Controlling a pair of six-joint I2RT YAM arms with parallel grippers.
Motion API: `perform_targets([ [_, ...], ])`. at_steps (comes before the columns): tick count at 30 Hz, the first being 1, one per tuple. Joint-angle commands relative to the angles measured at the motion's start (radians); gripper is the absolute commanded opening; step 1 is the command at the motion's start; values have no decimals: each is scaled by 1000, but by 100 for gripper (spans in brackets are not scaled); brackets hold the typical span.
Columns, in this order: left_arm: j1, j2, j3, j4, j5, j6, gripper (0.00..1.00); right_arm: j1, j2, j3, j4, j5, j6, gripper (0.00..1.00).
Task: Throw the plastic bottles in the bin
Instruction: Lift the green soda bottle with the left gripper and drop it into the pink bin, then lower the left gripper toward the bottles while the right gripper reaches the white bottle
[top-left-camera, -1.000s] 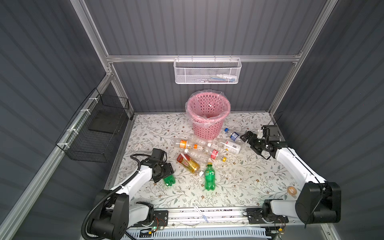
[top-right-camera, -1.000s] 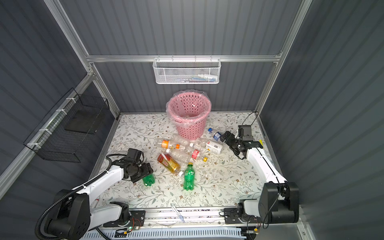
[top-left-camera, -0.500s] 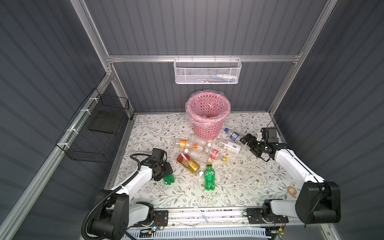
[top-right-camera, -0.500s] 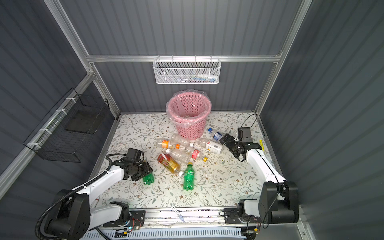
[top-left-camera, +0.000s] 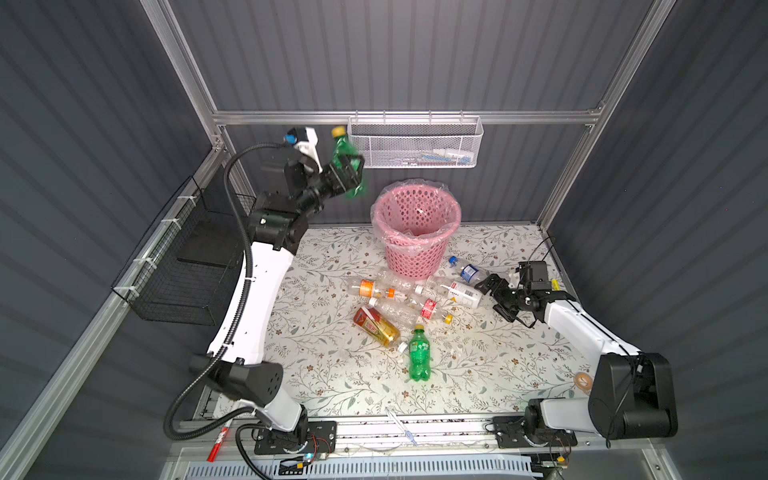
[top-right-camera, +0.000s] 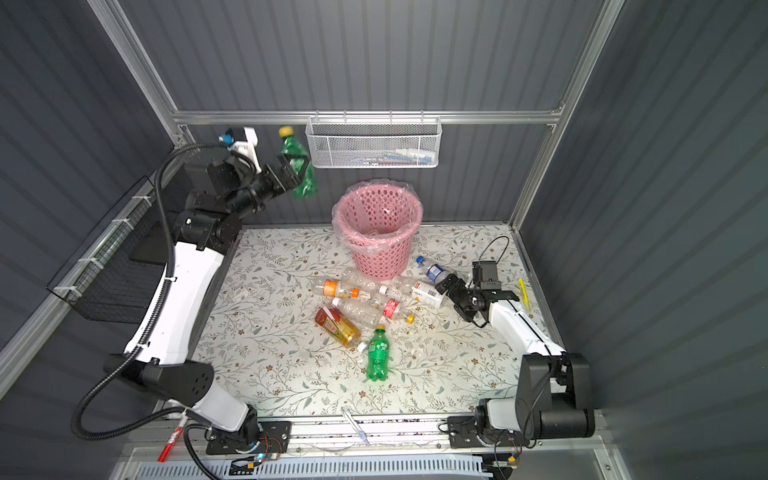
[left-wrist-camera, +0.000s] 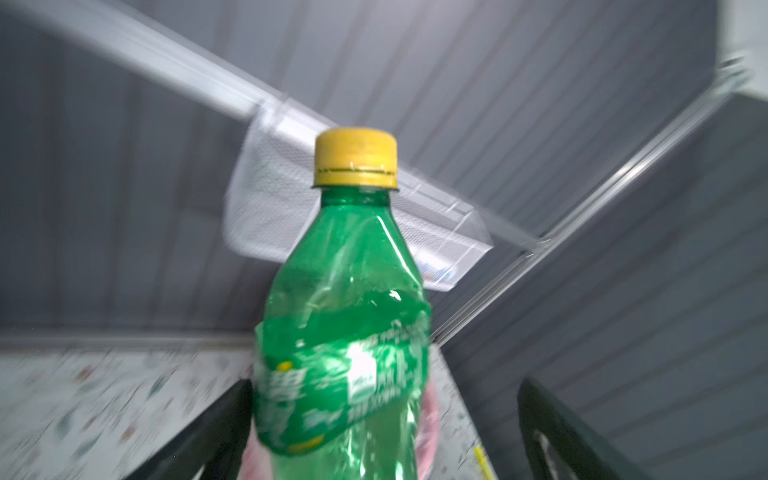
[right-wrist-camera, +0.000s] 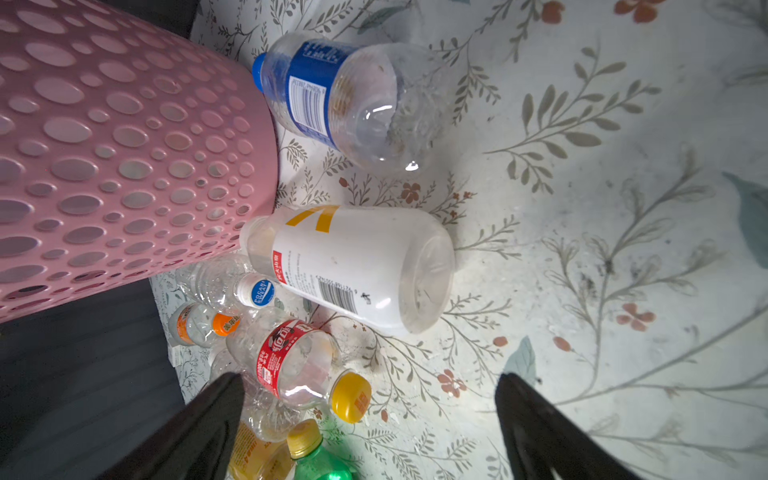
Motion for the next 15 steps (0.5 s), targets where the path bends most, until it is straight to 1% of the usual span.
perform_targets([
  [1,0,150,92,-89,80,41,100,13,-33,8,7,-3,22,97],
  [3,14,169,72,-65,154,32,100,13,-57,-3,-4,10,20,97],
  [4,14,167,54,-58,164,44,100,13,-62,-6,-11,18,17,97],
  [7,29,137,1,-104,146,82,100,14,-65,-8,-22,23,15,97],
  [8,46,106,-35,-104,144,93,100,16,-64,-10,-16,20,17,97],
  [10,80,16,-142,-77,109,121,100,26,-56,-3,-23,25,-3,97],
  [11,103,-38,-206,-59,95,131,100,35,-48,6,-41,73,-27,97],
  [12,135,-92,-267,-41,59,135,100,45,-33,19,-62,95,-58,97],
  [15,223,-209,-472,-10,47,129,100,61,22,72,-131,115,-178,97],
])
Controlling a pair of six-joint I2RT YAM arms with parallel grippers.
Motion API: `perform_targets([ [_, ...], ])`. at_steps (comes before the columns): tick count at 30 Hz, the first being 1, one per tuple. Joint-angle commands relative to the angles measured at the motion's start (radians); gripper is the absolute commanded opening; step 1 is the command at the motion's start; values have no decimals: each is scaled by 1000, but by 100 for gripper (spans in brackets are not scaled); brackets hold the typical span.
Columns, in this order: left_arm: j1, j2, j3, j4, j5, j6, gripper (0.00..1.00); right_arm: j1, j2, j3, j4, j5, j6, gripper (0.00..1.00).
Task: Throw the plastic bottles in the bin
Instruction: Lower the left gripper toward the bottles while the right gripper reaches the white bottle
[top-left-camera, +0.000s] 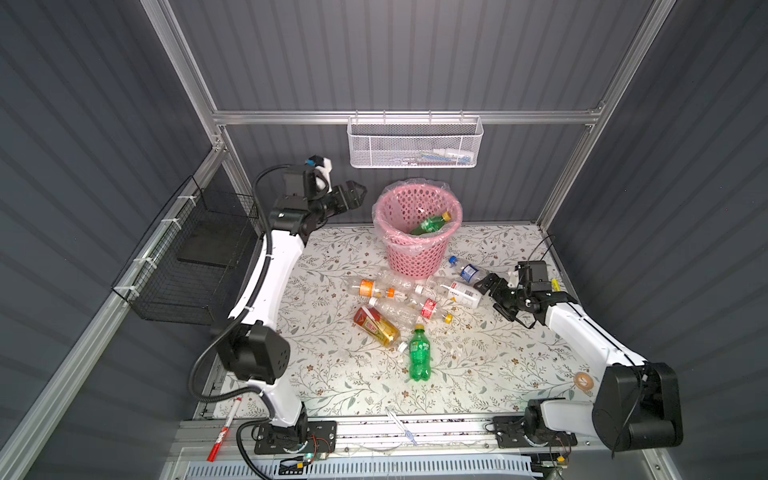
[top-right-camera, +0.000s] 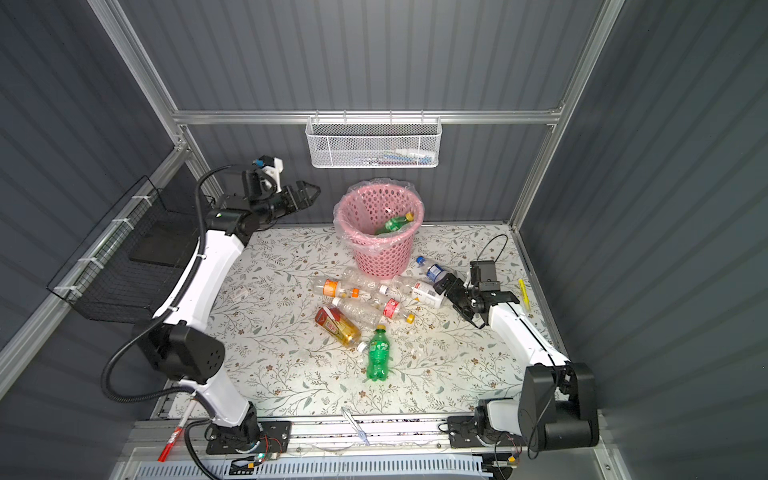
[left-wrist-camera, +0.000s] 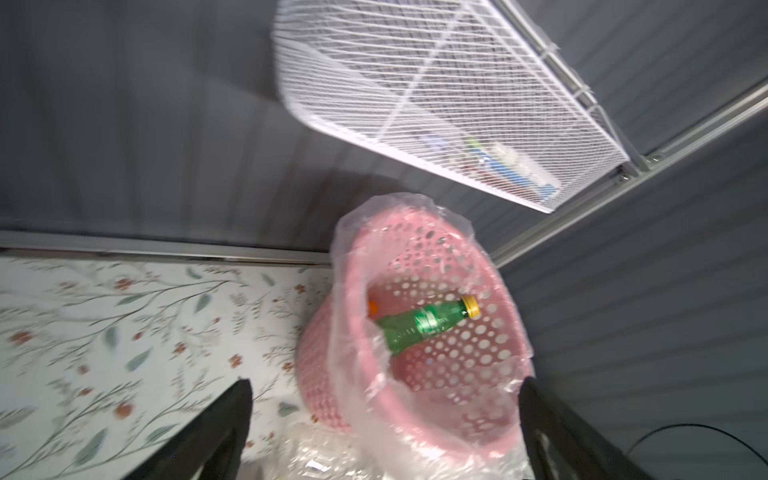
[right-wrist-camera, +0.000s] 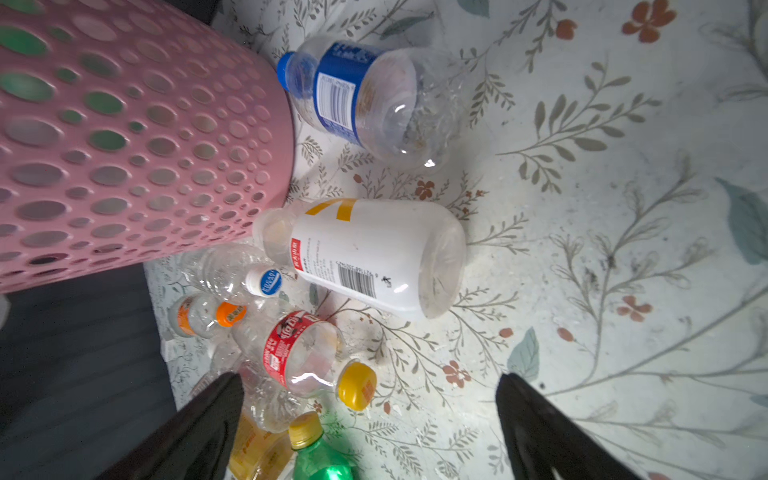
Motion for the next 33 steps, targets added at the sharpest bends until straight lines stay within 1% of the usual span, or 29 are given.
perform_targets([
  [1,84,-180,-137,56,-27,31,100,21,57,68,-94,61,-145,97],
  [4,123,-253,-315,58,-27,46,100,39,105,135,-171,102,-295,97],
  [8,138,-330,-578,111,-44,53,100,78,172,246,-283,145,-464,97],
  [13,142,-353,-739,137,-33,55,100,160,253,346,-353,230,-642,96],
  [15,143,-358,-771,138,-37,65,99,183,285,373,-359,237,-715,96],
  [20,144,-364,-814,133,-29,78,99,217,370,435,-386,296,-870,95],
  [23,144,-366,-837,140,-25,79,99,228,398,457,-383,311,-938,96],
  [28,146,-357,-861,152,-20,81,100,232,440,490,-346,315,-1021,97],
  [33,146,-349,-877,161,-11,74,99,240,495,532,-324,321,-1059,97],
])
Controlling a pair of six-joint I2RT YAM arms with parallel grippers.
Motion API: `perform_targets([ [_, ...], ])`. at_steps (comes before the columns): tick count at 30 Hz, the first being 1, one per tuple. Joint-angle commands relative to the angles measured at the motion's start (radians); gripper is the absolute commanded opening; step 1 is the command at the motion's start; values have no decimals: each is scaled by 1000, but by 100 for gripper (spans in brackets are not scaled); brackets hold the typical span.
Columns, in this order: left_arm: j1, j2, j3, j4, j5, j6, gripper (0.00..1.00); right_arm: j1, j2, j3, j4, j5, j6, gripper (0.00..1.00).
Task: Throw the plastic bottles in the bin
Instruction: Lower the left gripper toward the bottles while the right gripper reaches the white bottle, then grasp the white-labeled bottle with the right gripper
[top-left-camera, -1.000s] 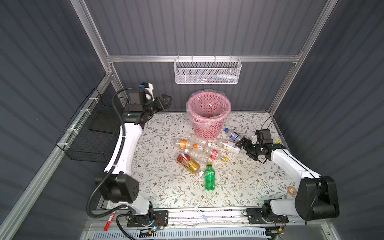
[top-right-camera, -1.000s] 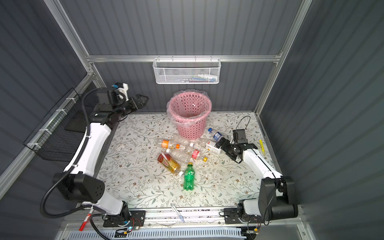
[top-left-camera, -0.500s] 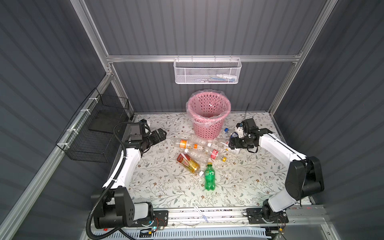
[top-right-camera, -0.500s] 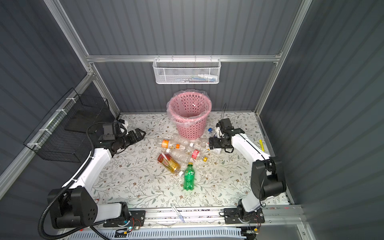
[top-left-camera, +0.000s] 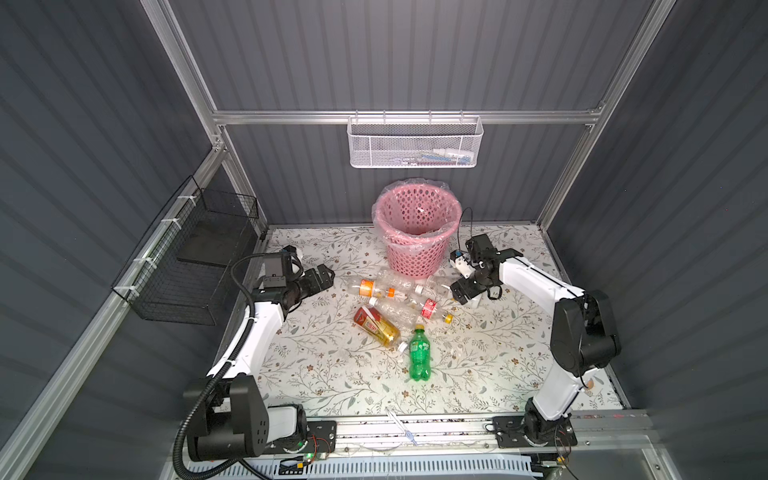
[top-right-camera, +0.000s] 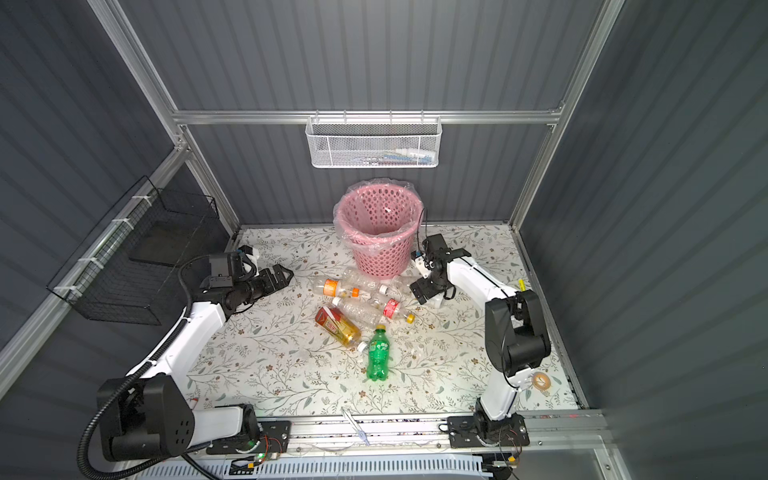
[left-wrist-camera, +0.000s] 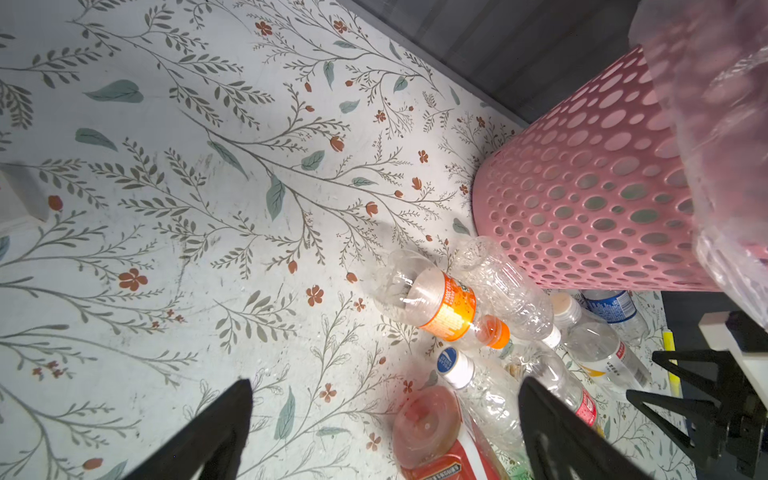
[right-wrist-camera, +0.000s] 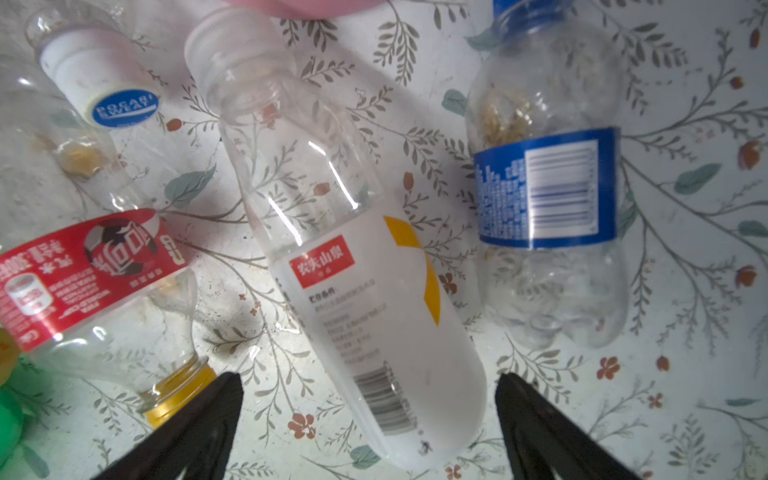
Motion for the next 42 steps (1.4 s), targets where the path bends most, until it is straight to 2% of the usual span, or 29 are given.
perform_targets([
  [1,4,-1,-16,16,20,14,99,10,32,28,18,4,-57,97],
  [9,7,15,-22,25,19,19,99,36,114,50,38,-3,-72,96],
  [15,7,20,-37,40,21,13,99,39,132,30,60,-3,-64,90],
  [24,7,31,-48,62,29,7,99,46,107,-53,121,8,-33,75],
  [30,8,23,-55,64,32,4,99,46,34,-97,136,-37,13,61],
  [37,7,35,-76,100,36,-19,98,32,-159,-222,172,-55,168,53],
  [39,7,43,-72,105,73,-25,98,15,-223,-263,177,-68,241,53],
  [42,7,53,-65,108,84,-27,98,-54,-352,-369,221,-106,415,54],
])
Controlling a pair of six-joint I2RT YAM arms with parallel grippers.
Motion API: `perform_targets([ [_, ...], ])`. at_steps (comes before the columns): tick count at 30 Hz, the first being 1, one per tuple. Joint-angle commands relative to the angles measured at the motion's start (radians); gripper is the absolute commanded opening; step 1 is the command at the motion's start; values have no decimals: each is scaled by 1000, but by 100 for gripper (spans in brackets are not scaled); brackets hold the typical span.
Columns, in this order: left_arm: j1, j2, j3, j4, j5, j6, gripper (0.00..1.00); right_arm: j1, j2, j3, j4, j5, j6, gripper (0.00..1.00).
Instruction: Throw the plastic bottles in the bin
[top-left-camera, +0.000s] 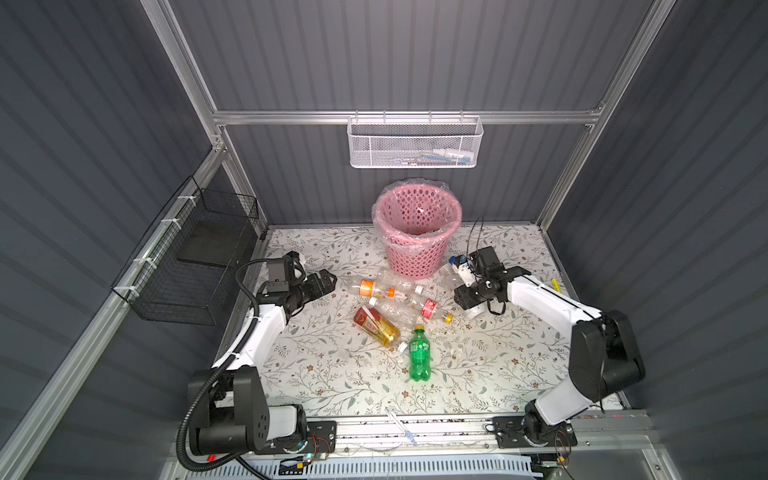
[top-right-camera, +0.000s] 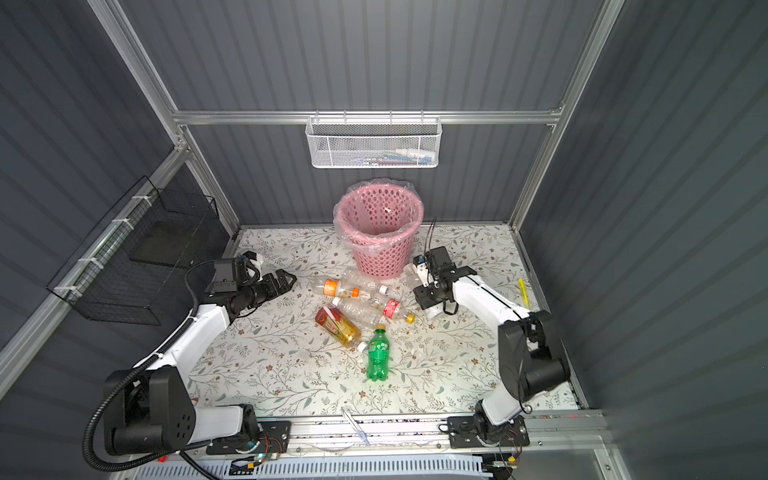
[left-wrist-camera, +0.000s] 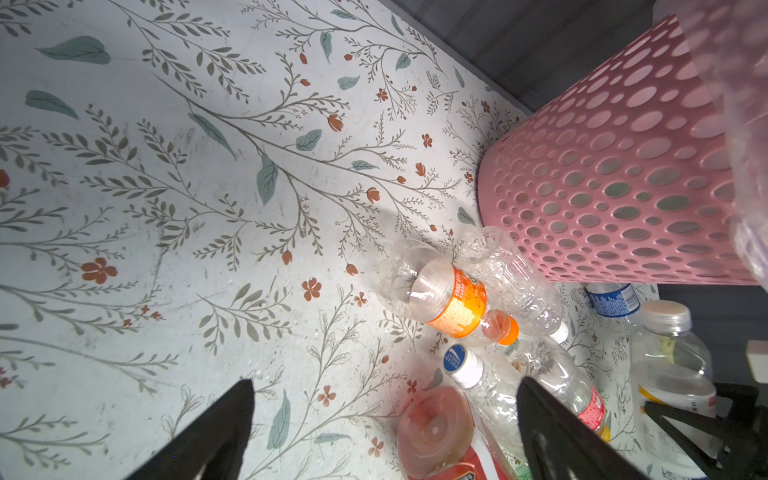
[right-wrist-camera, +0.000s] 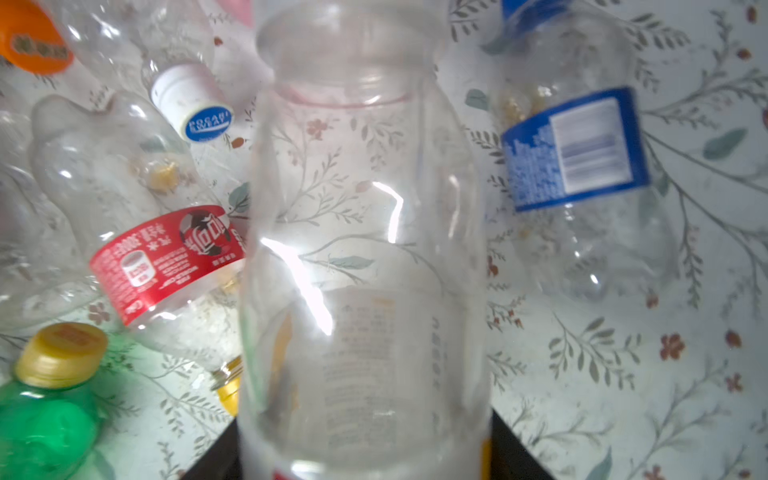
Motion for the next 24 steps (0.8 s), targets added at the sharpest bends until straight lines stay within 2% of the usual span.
perform_targets([
  [1,5,18,3,17,42,-16,98,-92,-133,-117,61,-67,263,55],
  [5,5,41,8,30,72,-30,98,-234,-337,-341,192,-176,546,55],
  [10,5,55,2,39,115,-68,96,-345,-576,-551,215,-209,779,55],
  [13,5,39,-21,1,131,-76,96,-372,-682,-629,190,-189,858,55],
  [16,4,21,-54,-22,146,-90,95,-378,-717,-673,169,-176,895,56],
  [19,-2,-6,-99,15,162,-139,95,-381,-695,-661,195,-201,910,55],
  [21,-14,-22,-119,33,159,-159,94,-377,-664,-585,199,-219,898,55],
  [23,-30,-41,-134,35,148,-171,94,-365,-604,-438,183,-242,877,56],
  [24,-40,-55,-142,32,136,-179,95,-352,-559,-314,173,-258,872,57],
])
